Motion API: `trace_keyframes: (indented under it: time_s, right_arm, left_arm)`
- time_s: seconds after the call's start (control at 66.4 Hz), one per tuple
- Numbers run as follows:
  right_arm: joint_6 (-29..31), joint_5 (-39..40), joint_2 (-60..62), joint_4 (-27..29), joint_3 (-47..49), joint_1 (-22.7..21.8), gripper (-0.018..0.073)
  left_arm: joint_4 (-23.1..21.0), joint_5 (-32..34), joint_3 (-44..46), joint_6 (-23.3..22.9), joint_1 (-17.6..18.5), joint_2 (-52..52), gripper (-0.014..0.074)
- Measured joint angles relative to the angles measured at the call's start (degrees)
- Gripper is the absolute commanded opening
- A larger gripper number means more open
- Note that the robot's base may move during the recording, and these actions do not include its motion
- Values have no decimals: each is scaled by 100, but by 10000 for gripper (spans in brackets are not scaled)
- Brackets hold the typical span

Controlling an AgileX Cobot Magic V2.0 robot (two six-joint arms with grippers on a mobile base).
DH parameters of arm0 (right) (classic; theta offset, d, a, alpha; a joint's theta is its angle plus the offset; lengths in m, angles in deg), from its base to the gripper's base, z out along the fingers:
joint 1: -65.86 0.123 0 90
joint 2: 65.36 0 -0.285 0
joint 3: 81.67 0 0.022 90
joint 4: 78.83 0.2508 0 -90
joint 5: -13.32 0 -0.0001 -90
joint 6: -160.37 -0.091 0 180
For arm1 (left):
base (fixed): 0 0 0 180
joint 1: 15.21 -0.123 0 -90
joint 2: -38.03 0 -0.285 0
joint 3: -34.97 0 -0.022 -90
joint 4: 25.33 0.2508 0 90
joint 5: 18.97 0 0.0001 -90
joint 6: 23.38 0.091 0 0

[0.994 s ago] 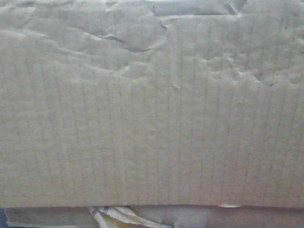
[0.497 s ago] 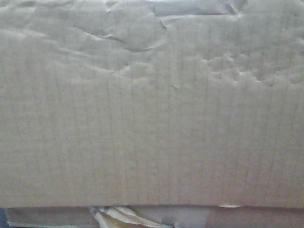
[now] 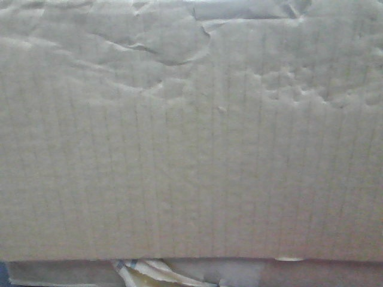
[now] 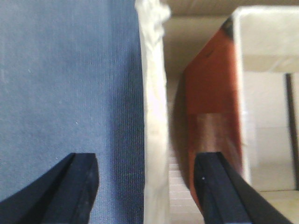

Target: Stack two boxes on right shelf middle

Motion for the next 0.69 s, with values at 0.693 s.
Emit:
trace_keyframes:
  time_s: [0.693]
  right_arm:
    - [0,0,0,0,0,0,-162]
  left_arm:
    - [-281,11,-25,152,-405,-196,349]
